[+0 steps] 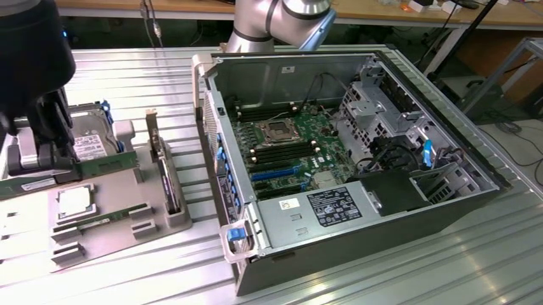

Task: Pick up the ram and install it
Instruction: 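Pick up the ram and move it above insertion slot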

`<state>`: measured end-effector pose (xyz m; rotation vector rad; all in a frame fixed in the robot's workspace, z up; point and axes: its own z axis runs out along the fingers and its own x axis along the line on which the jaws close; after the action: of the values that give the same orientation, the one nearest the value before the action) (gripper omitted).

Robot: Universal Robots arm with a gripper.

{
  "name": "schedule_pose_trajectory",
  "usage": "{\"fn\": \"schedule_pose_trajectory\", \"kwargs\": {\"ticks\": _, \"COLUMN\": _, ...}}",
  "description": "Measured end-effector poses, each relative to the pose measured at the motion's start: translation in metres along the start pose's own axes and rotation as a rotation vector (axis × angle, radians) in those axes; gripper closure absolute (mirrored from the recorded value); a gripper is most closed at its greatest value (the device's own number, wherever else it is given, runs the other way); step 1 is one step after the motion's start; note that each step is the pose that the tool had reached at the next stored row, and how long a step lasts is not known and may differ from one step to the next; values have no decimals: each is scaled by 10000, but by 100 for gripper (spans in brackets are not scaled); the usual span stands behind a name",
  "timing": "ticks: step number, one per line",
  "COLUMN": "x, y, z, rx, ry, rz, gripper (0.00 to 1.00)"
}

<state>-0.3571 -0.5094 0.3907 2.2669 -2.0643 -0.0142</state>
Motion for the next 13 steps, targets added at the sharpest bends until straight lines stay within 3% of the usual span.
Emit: {"fn": "schedule_pose_trajectory", "kwargs": {"ticks": 13, "x": 15, "y": -228, "z": -14, "rx": 0, "ry": 0, "rz": 0, "gripper": 86}}
